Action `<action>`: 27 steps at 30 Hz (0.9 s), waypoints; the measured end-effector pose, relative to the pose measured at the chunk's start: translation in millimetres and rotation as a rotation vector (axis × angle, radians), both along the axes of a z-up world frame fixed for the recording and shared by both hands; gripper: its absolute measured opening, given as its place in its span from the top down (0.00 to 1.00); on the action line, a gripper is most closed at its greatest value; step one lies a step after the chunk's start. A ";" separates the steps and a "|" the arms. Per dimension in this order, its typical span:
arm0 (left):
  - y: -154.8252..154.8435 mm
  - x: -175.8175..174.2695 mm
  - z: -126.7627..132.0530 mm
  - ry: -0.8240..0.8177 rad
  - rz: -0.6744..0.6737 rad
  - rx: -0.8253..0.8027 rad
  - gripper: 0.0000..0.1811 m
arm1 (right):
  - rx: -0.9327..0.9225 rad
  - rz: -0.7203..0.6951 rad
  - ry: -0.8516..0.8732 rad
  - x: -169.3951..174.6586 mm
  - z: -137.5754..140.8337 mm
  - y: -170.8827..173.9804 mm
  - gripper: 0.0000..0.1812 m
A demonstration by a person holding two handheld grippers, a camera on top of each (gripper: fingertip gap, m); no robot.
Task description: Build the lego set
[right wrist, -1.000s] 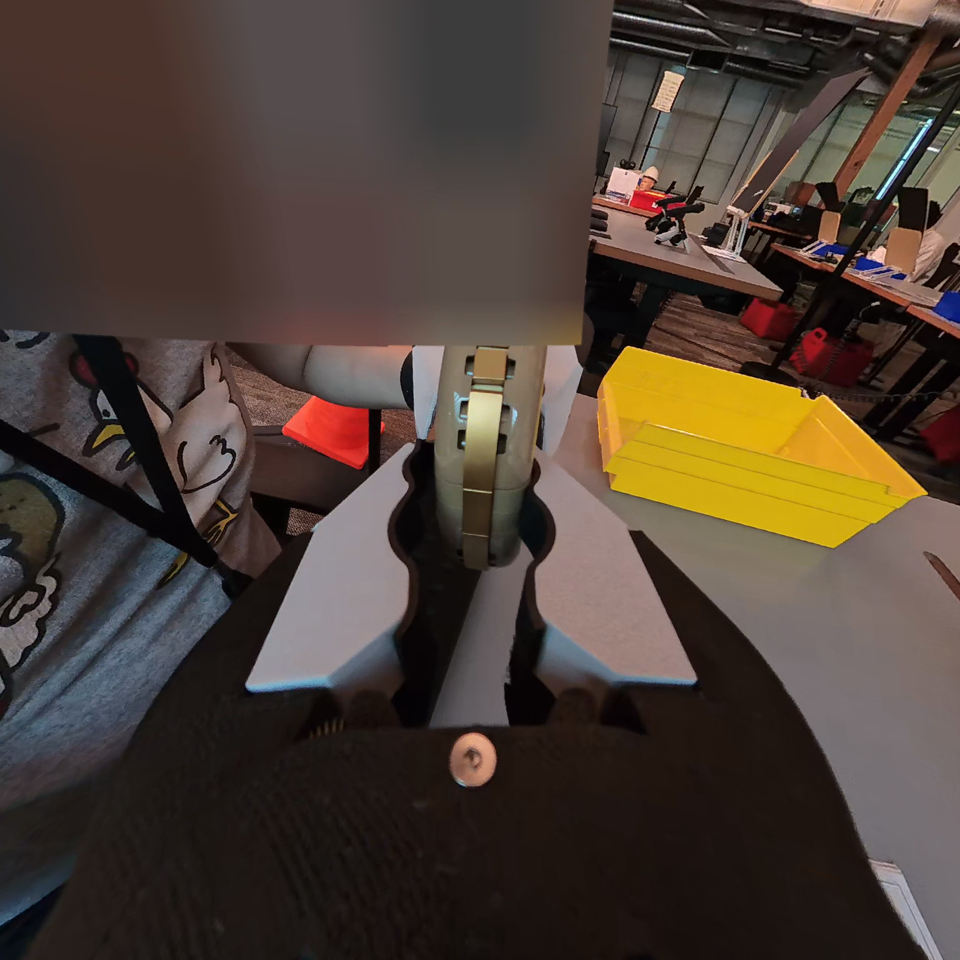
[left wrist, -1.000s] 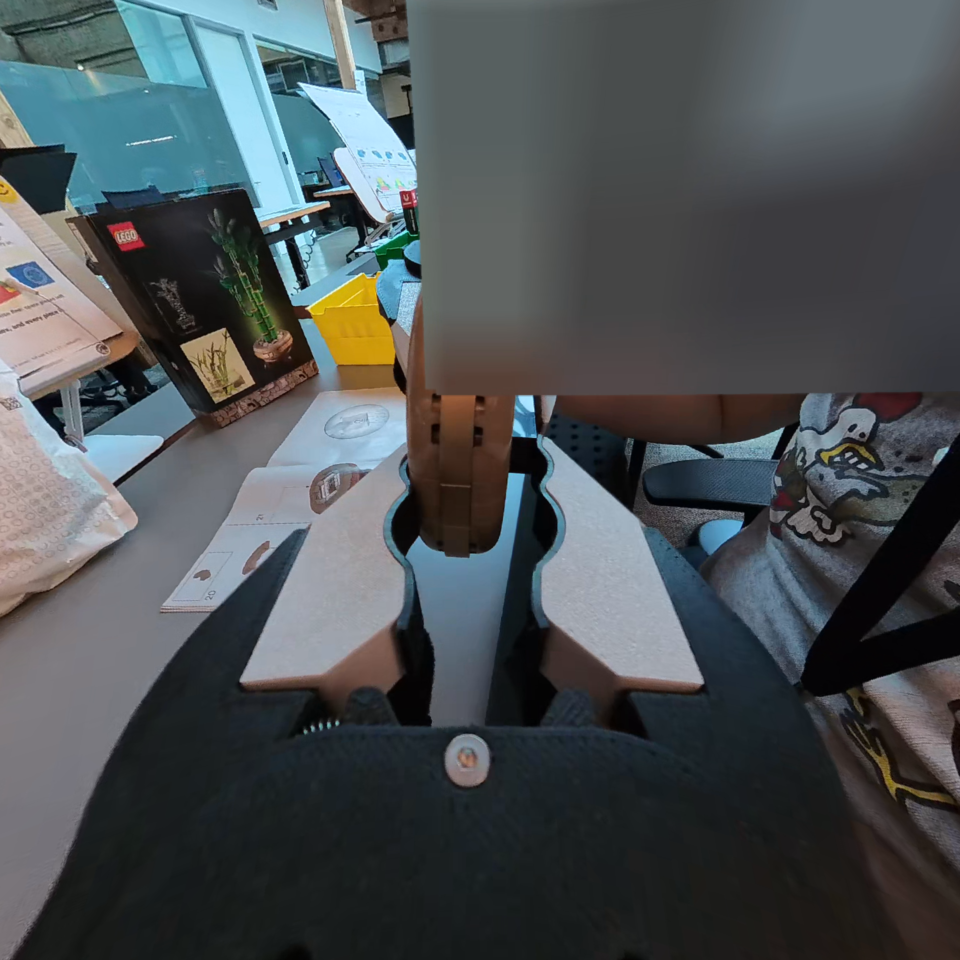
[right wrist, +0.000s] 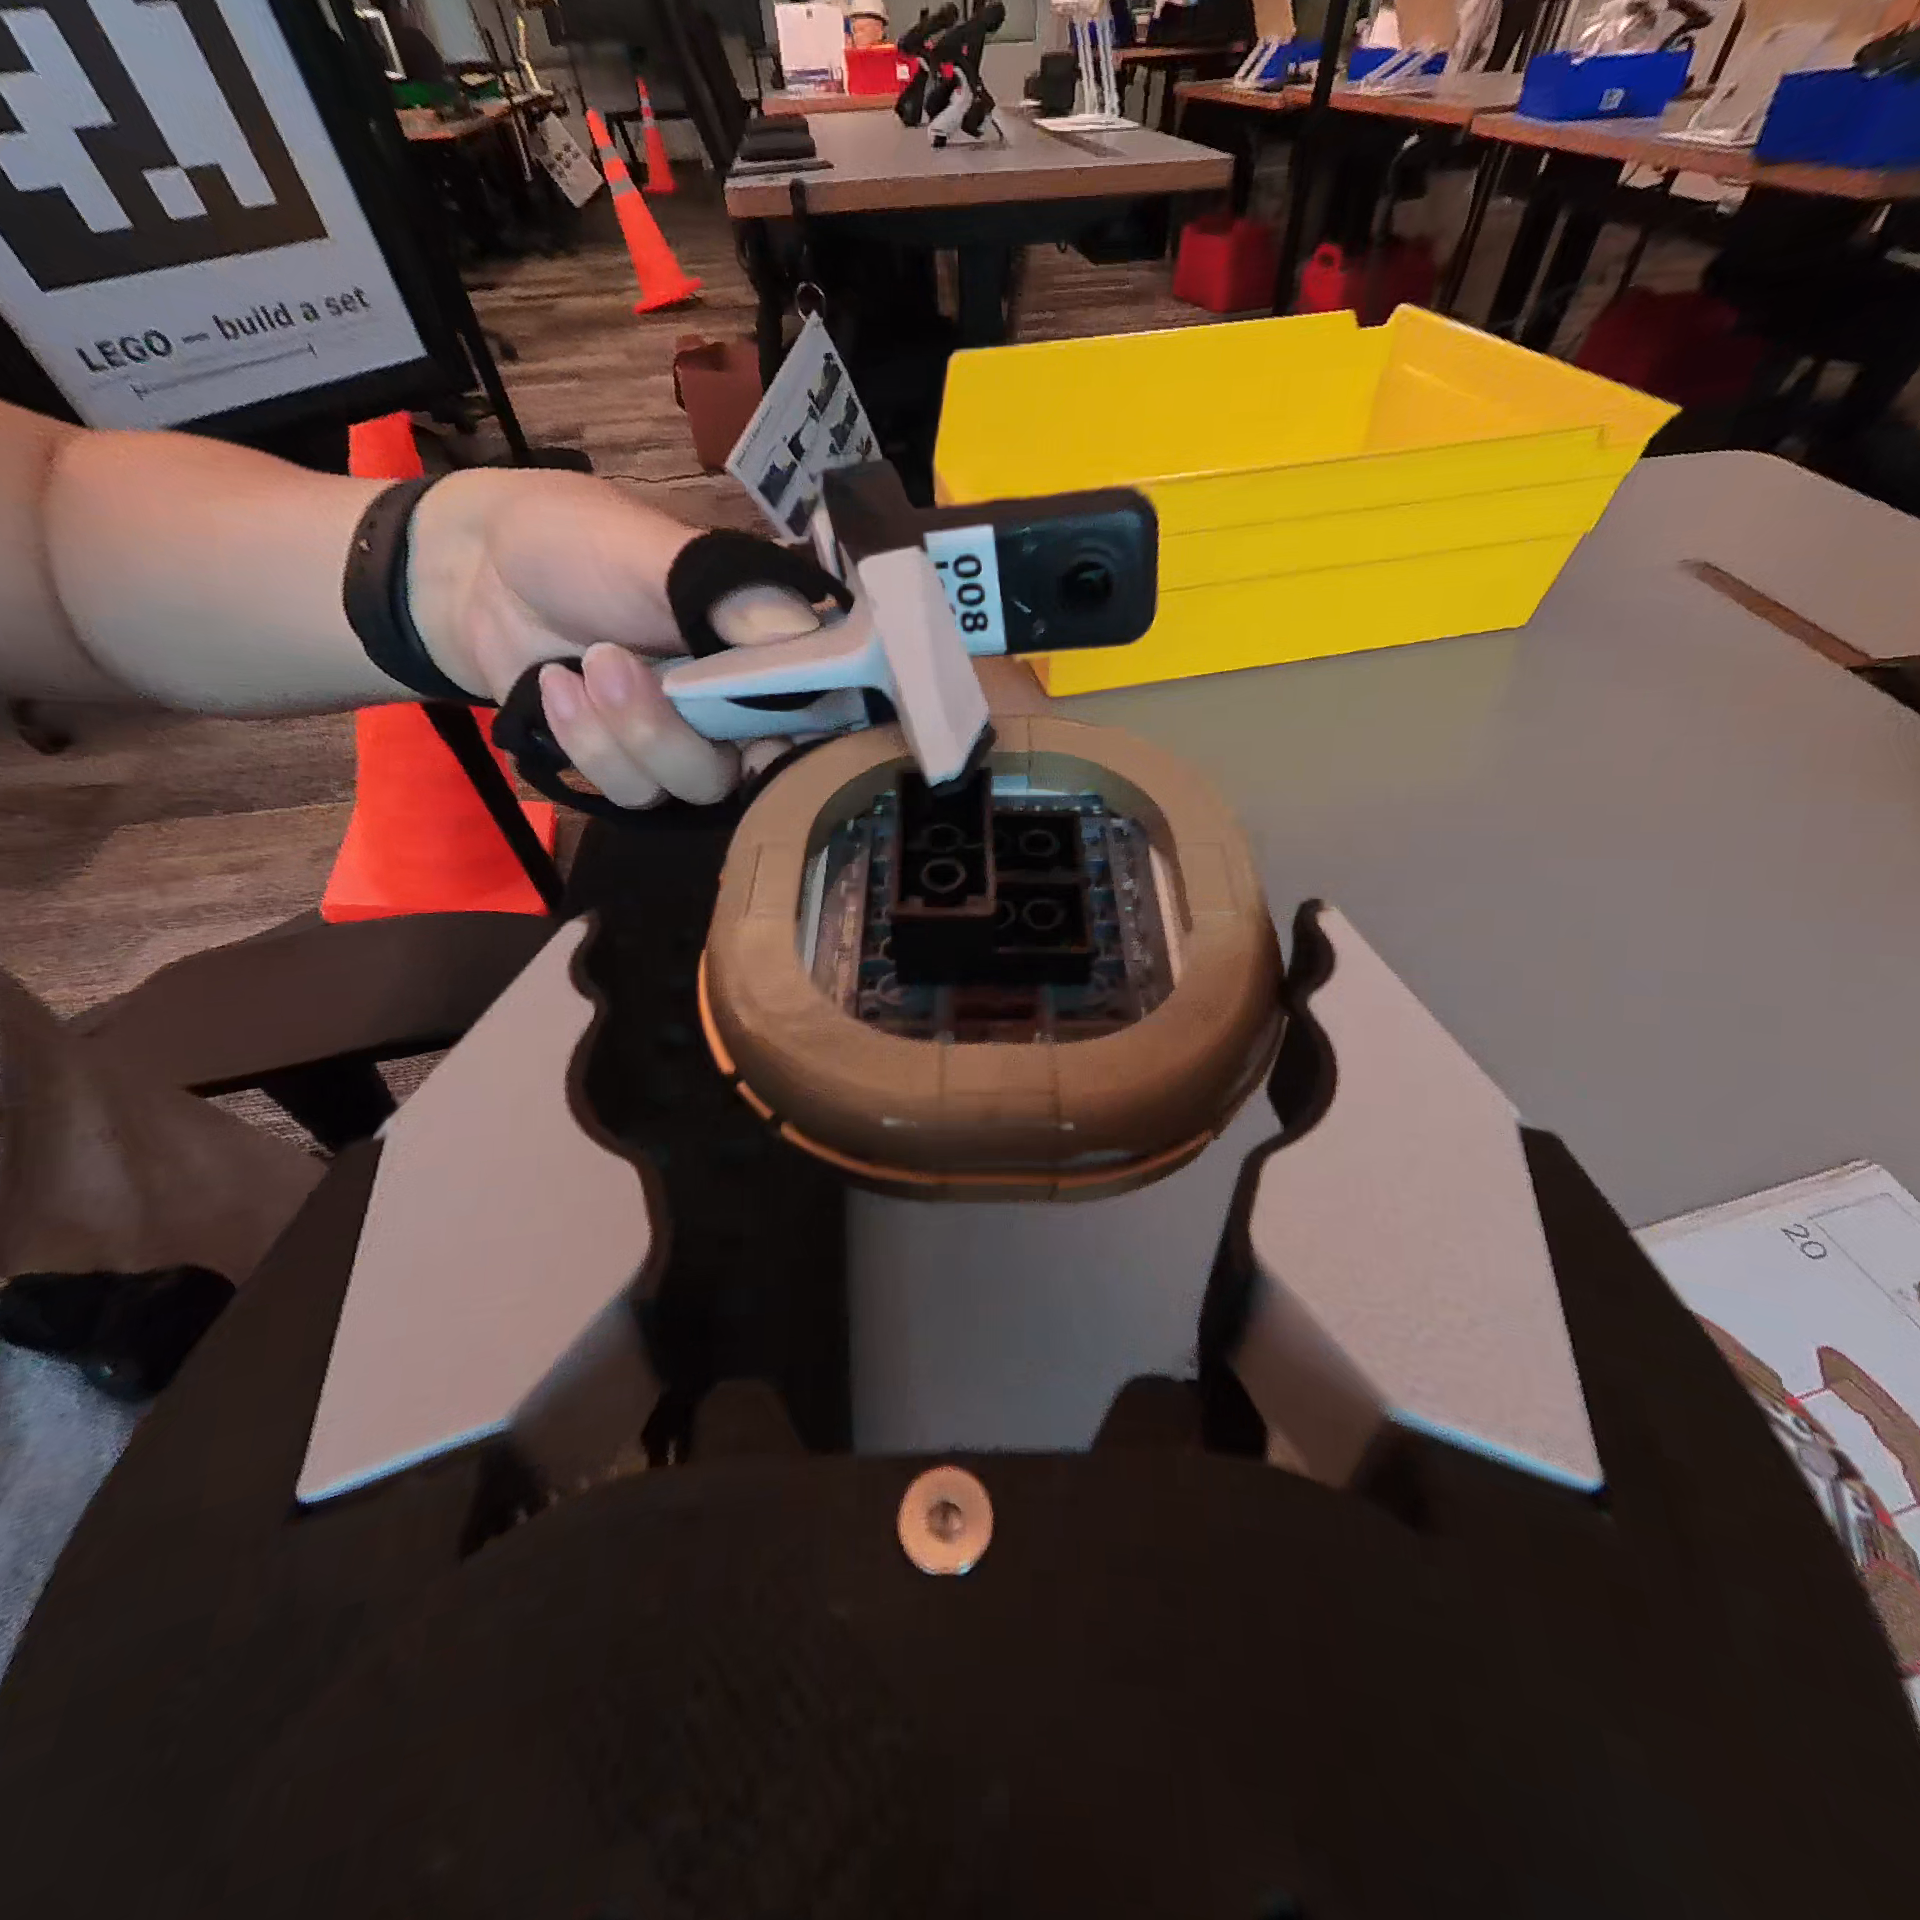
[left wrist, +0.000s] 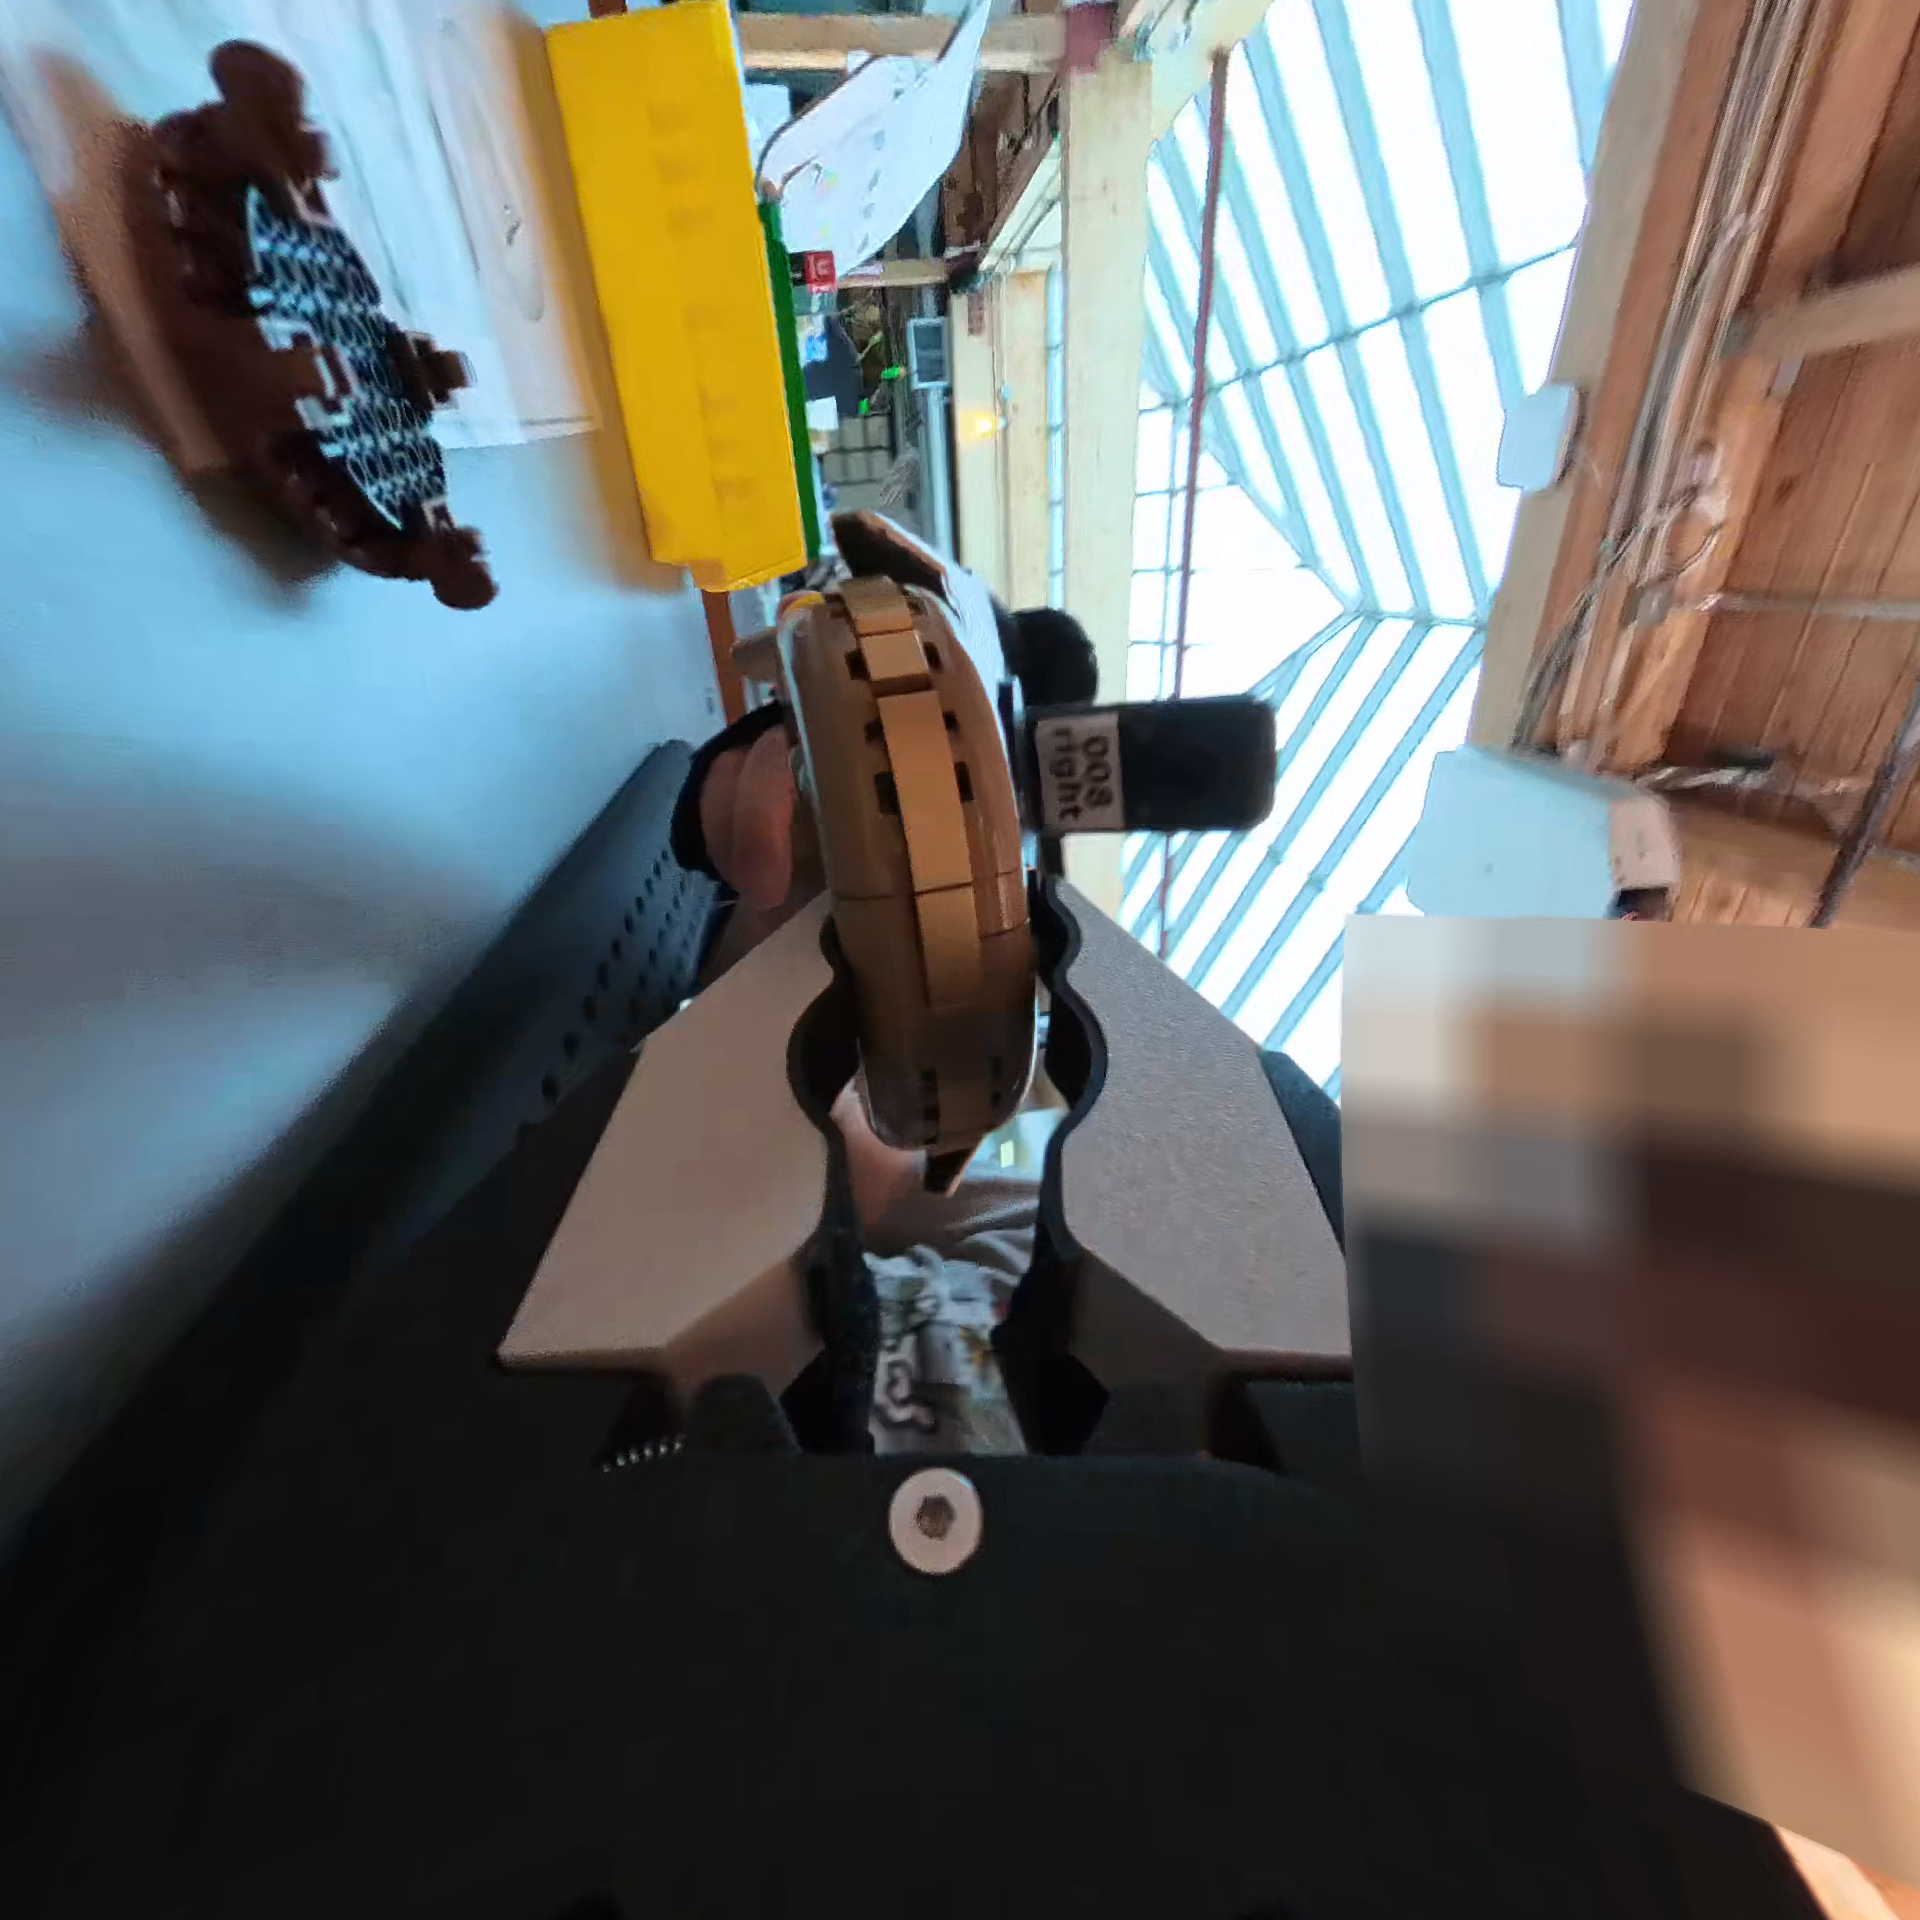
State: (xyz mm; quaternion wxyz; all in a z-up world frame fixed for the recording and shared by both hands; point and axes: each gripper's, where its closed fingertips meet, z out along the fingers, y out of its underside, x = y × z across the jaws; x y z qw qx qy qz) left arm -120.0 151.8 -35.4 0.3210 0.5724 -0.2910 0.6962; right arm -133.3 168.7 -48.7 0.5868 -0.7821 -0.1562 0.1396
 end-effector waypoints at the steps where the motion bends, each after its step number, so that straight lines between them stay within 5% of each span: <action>1: 3.1 0.1 1.2 0.022 0.015 -0.057 0.83 | 0.013 -0.013 -0.015 -1.0 0.1 0.3 0.29; 5: 2.6 -5.0 10.5 0.035 0.003 -0.097 0.83 | -0.010 -0.056 -0.106 1.1 -2.9 5.4 0.27; 12: -1.1 -6.3 33.9 0.031 0.018 -0.080 0.83 | 0.050 -0.058 0.023 -3.6 23.0 9.0 0.34; 17: -6.0 -11.9 58.8 -0.050 0.021 -0.104 0.63 | 0.066 -0.036 0.167 -6.9 33.1 1.9 0.34; 27: -44.3 -21.9 50.7 -0.268 0.059 0.263 0.61 | 0.122 -0.108 -0.087 -7.2 40.8 3.9 0.34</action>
